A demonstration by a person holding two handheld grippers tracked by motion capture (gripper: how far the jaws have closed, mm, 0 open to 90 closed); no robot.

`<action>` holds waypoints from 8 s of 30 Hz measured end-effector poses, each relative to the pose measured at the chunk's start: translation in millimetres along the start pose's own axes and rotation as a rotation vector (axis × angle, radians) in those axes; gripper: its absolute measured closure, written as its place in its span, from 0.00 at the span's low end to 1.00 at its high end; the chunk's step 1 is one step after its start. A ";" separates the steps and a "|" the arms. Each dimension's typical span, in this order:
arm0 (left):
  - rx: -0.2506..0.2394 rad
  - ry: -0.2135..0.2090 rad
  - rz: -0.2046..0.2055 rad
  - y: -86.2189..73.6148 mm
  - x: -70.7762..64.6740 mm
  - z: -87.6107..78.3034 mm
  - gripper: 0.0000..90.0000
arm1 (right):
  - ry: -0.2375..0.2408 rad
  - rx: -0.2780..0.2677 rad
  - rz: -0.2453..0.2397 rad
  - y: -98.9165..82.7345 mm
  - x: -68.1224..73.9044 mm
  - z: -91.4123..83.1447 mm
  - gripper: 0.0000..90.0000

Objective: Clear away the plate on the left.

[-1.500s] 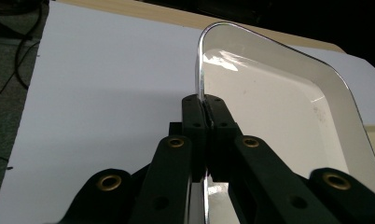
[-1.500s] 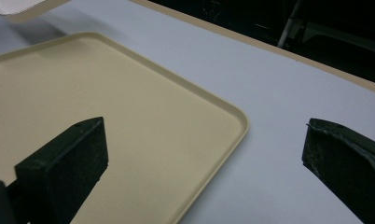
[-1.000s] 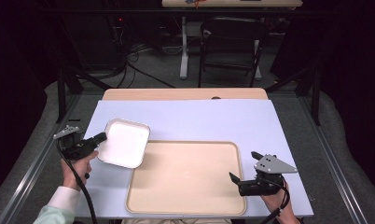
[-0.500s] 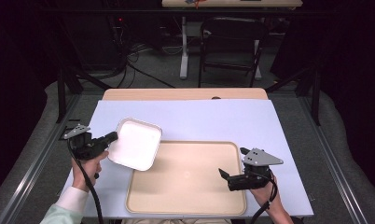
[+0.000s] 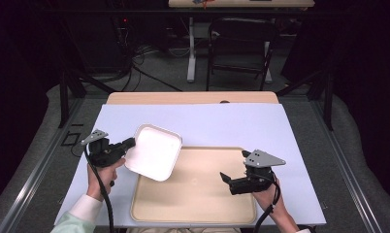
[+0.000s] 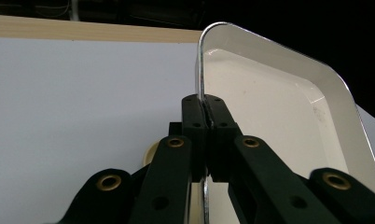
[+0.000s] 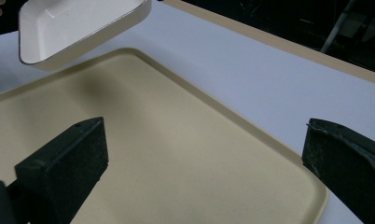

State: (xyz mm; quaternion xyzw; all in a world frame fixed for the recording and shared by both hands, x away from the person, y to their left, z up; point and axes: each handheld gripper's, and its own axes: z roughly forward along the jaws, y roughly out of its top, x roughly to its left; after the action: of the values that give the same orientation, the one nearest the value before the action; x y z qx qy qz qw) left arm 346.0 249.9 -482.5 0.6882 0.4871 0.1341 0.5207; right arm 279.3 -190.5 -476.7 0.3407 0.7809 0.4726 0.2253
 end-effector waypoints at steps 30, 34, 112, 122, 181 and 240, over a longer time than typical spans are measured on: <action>-0.002 -0.060 0.022 -3.0 -41.9 31.7 0.98 | 0.086 0.032 0.013 25.4 30.7 44.3 0.14; -0.006 -0.063 0.022 -3.8 -45.5 34.0 0.98 | 0.097 0.044 0.029 27.3 32.6 50.7 0.16; 0.135 -0.191 0.055 -36.3 -79.9 24.3 0.93 | 0.160 0.158 0.189 20.7 8.2 48.1 0.86; 0.207 -0.194 0.011 -47.5 -76.3 27.5 0.92 | 0.188 0.231 0.220 11.4 6.8 56.4 0.86; 0.367 -0.083 0.080 -63.4 -68.1 58.0 0.86 | 0.118 0.401 0.151 -7.6 6.5 98.6 0.73; 0.424 -0.053 0.116 -71.8 -67.7 73.5 0.77 | 0.047 0.461 0.093 -16.6 4.4 113.2 0.71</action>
State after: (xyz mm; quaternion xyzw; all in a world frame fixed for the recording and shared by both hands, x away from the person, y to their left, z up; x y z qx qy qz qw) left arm 325.6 150.7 -552.6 0.8125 0.4500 0.0403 0.3685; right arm 347.4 -126.4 -542.8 0.4078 0.8567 0.2992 0.1014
